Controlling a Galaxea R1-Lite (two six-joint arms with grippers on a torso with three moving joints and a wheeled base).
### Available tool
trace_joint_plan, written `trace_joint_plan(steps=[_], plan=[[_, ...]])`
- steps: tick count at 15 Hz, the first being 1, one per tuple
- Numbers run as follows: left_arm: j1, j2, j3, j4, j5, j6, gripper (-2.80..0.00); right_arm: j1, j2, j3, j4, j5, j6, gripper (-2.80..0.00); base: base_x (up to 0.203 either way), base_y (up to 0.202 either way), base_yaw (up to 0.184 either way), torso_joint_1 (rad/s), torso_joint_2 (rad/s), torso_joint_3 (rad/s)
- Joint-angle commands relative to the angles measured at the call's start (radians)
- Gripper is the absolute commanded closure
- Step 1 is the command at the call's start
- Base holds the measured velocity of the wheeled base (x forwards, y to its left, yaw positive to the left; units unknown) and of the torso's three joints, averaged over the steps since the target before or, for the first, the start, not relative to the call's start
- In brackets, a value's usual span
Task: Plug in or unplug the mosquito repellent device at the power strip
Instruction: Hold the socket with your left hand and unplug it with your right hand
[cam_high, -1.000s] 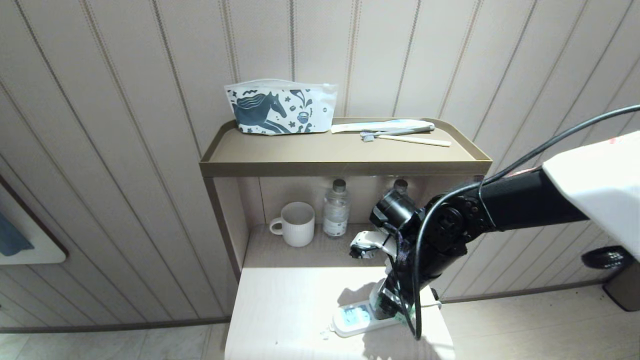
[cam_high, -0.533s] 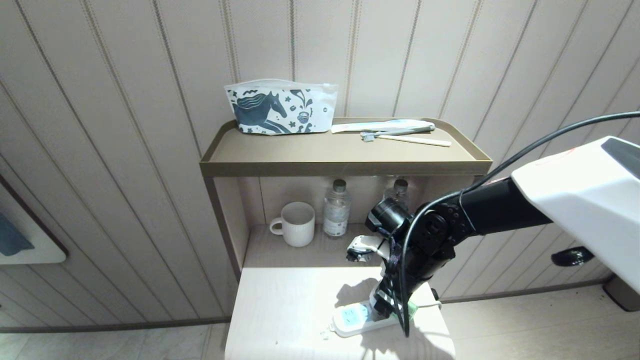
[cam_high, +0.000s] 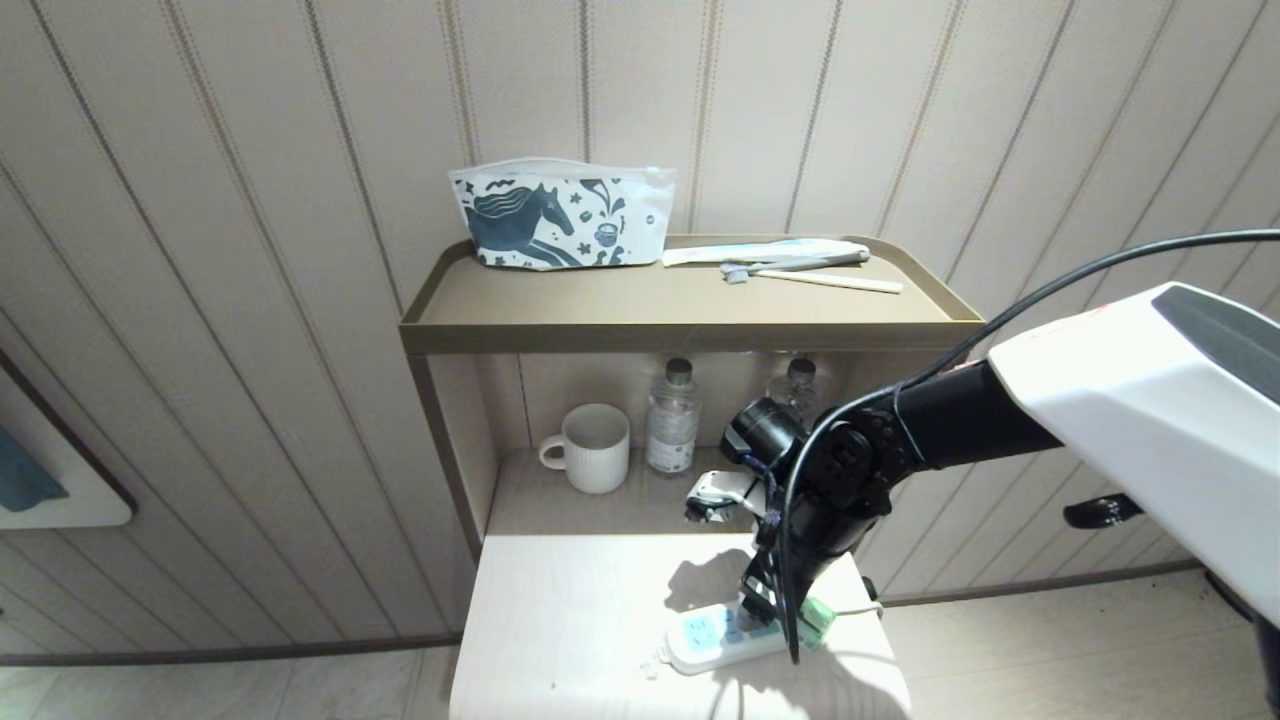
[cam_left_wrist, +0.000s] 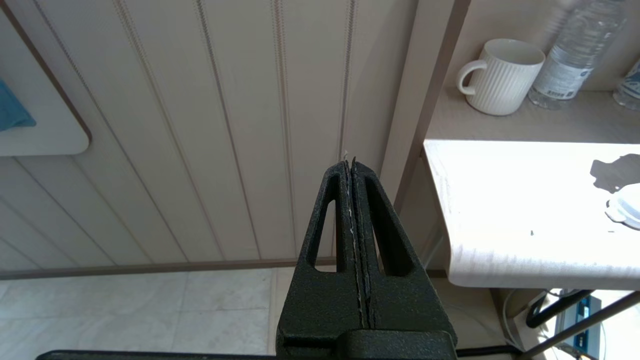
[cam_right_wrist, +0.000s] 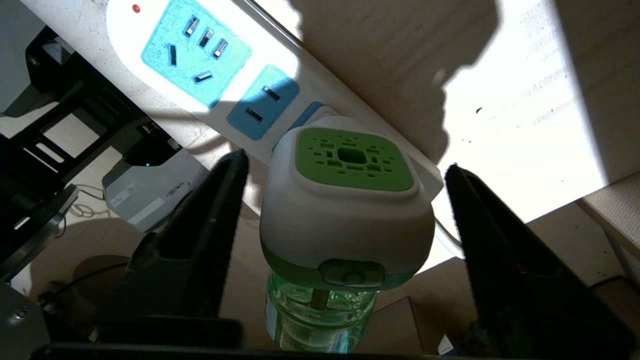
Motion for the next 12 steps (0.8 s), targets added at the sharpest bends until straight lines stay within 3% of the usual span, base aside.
trace_joint_plan(steps=[1, 8, 10, 12], plan=[[0.0, 0.001, 0.0, 0.0, 0.0, 0.0, 0.0, 0.001, 0.003, 0.004, 0.003, -0.004, -0.011, 0.0, 0.0, 0.0, 0.0, 0.0, 0.0, 0.0], [0.001, 0.0, 0.0, -0.001, 0.0, 0.002, 0.0, 0.001, 0.005, 0.008, 0.003, -0.005, -0.005, 0.0, 0.0, 0.0, 0.0, 0.0, 0.0, 0.0], [0.002, -0.002, -0.007, 0.004, -0.003, 0.028, 0.0, -0.001, 0.005, 0.004, 0.001, -0.005, -0.005, 0.0, 0.0, 0.0, 0.0, 0.0, 0.0, 0.0], [0.001, 0.028, -0.093, -0.001, -0.011, -0.014, 0.0, 0.001, 0.003, 0.002, 0.001, -0.005, -0.004, 0.0, 0.0, 0.0, 0.0, 0.0, 0.0, 0.0]])
